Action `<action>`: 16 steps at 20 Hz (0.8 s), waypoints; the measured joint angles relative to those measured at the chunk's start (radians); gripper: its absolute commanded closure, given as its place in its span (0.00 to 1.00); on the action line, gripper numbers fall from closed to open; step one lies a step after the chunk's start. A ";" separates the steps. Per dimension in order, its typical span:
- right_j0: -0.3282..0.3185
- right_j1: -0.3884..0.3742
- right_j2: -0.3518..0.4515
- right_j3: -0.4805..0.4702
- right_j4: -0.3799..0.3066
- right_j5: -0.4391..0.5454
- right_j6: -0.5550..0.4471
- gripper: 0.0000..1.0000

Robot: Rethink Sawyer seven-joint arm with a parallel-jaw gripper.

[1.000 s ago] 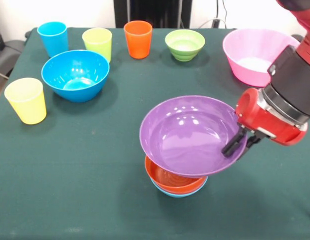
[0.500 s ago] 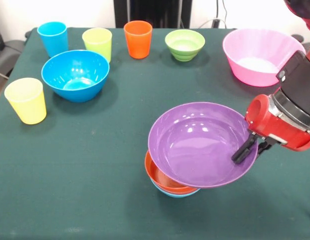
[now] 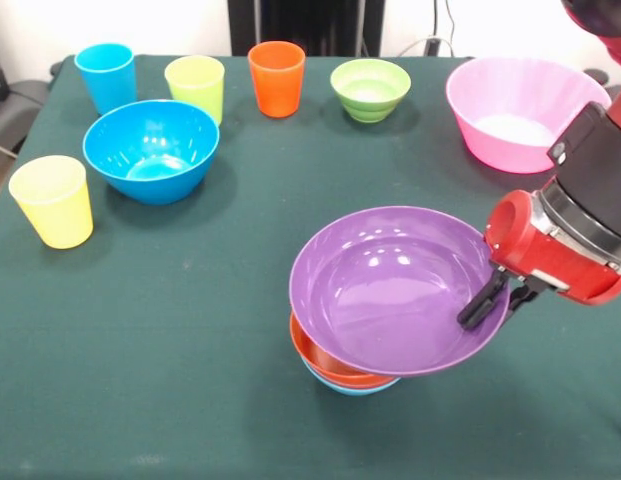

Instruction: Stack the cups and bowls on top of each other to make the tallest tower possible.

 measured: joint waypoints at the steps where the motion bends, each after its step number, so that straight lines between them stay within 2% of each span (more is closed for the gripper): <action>1: -0.001 0.000 0.000 0.000 0.000 0.000 0.000 1.00; 16: -0.024 0.000 0.000 0.000 0.000 0.000 0.000 1.00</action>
